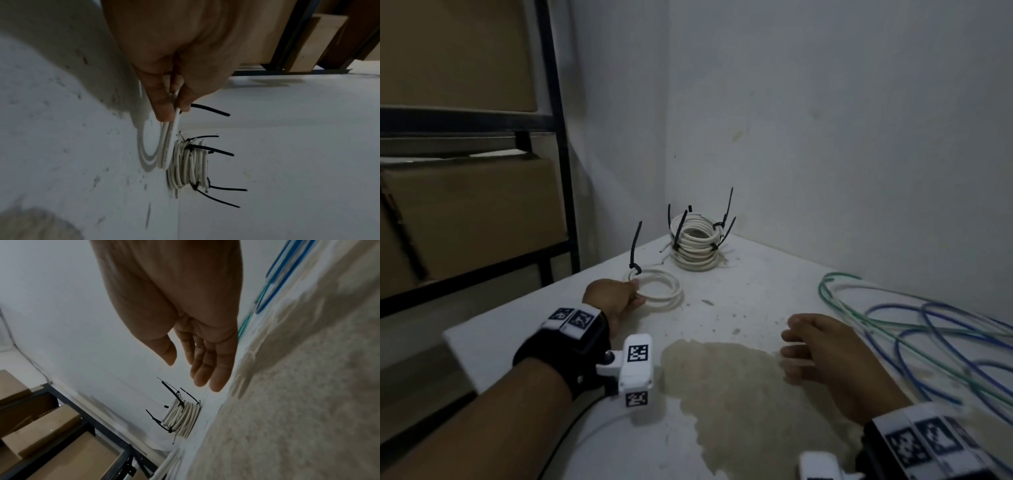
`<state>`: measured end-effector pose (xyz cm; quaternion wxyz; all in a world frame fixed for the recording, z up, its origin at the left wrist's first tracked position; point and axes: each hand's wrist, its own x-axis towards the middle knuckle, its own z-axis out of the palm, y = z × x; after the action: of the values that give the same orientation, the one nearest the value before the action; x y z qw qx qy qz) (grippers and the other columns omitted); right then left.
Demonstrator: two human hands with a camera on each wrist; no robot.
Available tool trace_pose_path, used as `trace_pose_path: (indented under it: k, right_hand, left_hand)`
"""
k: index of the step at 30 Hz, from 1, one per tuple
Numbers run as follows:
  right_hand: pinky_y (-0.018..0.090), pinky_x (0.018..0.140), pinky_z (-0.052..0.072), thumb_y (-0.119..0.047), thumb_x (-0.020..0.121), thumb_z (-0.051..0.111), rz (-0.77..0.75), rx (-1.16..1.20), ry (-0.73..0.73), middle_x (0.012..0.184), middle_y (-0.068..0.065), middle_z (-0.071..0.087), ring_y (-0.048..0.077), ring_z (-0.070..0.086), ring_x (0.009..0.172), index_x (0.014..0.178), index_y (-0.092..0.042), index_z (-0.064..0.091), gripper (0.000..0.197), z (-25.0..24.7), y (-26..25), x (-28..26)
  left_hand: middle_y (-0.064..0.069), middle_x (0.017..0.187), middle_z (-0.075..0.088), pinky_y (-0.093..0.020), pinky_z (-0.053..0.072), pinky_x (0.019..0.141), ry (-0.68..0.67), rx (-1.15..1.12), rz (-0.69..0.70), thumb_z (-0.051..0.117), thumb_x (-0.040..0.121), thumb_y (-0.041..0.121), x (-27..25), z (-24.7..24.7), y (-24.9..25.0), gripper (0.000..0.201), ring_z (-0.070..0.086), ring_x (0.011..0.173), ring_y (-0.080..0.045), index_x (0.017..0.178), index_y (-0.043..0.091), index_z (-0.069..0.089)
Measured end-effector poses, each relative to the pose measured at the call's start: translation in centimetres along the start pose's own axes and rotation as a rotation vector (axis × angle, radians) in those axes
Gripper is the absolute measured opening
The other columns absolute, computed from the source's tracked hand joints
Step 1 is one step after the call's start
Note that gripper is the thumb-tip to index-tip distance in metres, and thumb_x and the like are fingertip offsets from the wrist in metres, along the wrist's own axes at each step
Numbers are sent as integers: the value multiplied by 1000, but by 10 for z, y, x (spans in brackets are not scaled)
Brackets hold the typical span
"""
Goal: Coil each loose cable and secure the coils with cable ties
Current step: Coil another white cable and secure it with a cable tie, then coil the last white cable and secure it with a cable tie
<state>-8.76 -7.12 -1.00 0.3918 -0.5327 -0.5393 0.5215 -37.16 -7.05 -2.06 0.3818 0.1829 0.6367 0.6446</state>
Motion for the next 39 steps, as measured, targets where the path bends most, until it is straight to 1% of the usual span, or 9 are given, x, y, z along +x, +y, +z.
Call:
trace_pose_path:
  k: [3,5,9,12,15,18,20,25,39]
  right_hand:
    - [39,61,52,-15,95,53,34,77,-24,90,17,63,27,59,69,93,-6,63,13,-1,4,3]
    - [39,59,50,-14,95,53,55,134,-6,83,18,63,26,57,65,91,-4,62,15,-4,8,6]
    - [34,53,46,-12,94,52,96,192,21,59,15,62,27,53,52,81,0,63,21,-9,14,10]
    - [33,50,44,-10,94,52,70,208,33,56,12,62,27,52,51,81,-1,63,20,-10,17,10]
    - [31,47,44,-8,94,51,54,224,46,55,10,62,24,52,50,86,-1,62,16,-11,18,10]
    - [31,47,44,-8,94,50,63,235,51,55,10,62,24,52,49,86,0,62,16,-12,19,10]
    - [30,45,44,-7,94,50,67,238,44,58,11,62,24,53,50,88,0,62,15,-13,19,9]
    - [28,42,43,-7,94,50,79,236,31,60,12,62,22,53,49,90,-2,62,14,-11,19,9]
    - [27,42,42,-6,93,50,68,256,29,64,13,61,21,52,49,90,-1,62,14,-11,21,10]
  left_hand:
    - [-3,48,62,-20,52,50,28,207,58,61,92,16,19,2,-6,27,64,47,-10,69,3,57]
    - [-9,67,69,-27,56,68,19,472,123,64,91,23,24,-1,-2,26,71,76,-21,80,0,61]
    - [-15,133,51,-31,45,90,-44,1046,189,72,80,45,16,3,18,74,54,116,-29,133,1,44]
    - [-9,144,44,-28,37,98,-111,1414,268,68,80,52,14,15,23,78,45,129,-24,139,7,41]
    - [-7,130,57,-27,44,91,-134,1645,315,66,81,54,22,18,19,65,55,116,-21,127,10,57]
    - [-5,111,67,-23,43,71,-119,1684,301,66,77,60,27,17,18,51,58,88,-17,95,12,65]
    - [-6,106,67,-22,40,68,-111,1693,309,65,78,60,30,17,19,48,58,84,-18,87,14,62]
    - [-10,112,66,-25,42,76,-85,1666,317,65,80,58,35,11,18,59,62,102,-22,107,5,66]
    - [-8,109,68,-25,45,80,-77,1580,311,58,83,61,44,5,15,57,61,102,-20,104,8,69]
